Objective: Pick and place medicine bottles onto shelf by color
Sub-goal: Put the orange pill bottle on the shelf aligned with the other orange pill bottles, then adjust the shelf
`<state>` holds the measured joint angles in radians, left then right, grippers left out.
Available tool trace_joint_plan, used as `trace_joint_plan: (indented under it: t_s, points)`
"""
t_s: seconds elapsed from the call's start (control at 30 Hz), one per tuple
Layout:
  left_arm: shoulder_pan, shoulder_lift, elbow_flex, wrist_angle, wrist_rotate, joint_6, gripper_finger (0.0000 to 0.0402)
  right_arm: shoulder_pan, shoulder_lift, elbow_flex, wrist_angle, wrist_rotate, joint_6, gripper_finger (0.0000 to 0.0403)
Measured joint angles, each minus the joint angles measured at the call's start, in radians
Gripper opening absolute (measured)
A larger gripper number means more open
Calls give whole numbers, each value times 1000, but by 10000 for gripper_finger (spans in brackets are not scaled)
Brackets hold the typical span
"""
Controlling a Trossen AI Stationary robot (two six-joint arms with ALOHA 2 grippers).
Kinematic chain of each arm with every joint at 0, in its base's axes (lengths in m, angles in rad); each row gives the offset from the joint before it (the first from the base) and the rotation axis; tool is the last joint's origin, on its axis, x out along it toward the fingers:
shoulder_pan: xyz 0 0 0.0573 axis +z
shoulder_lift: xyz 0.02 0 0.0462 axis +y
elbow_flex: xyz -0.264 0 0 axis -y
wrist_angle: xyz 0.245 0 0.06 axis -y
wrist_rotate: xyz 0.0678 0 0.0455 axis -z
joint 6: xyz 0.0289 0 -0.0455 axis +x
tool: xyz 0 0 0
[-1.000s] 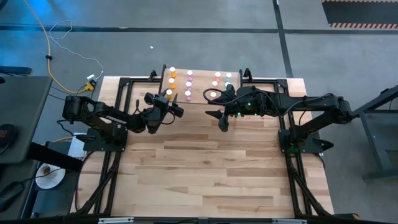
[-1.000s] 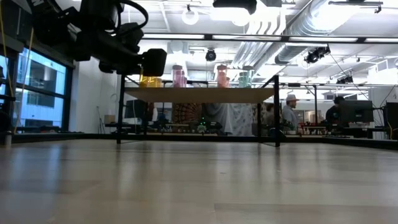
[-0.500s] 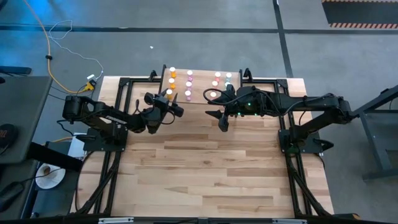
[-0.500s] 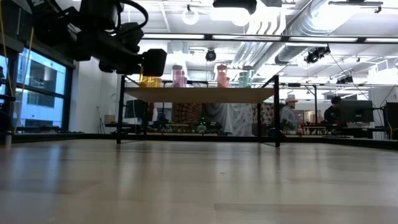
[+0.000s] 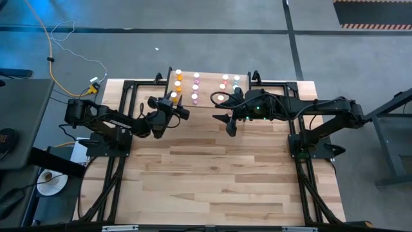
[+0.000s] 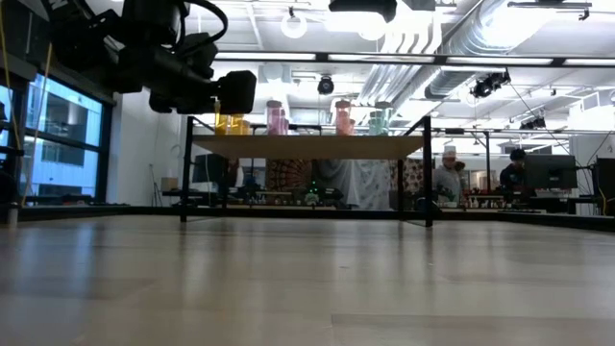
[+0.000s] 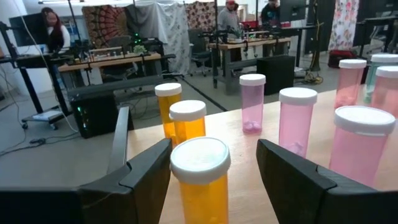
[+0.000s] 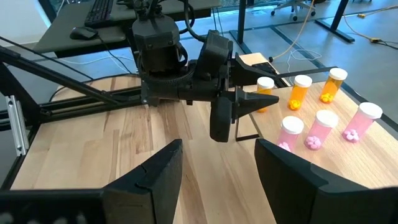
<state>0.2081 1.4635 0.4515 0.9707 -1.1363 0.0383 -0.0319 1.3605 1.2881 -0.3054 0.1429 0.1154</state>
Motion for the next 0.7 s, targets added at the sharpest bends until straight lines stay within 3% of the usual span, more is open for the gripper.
trace_joint_plan:
  t_s: [0.7]
  points:
    - [3, 0, 57, 23, 0, 52, 225, 5, 0, 0, 2, 2, 16, 193]
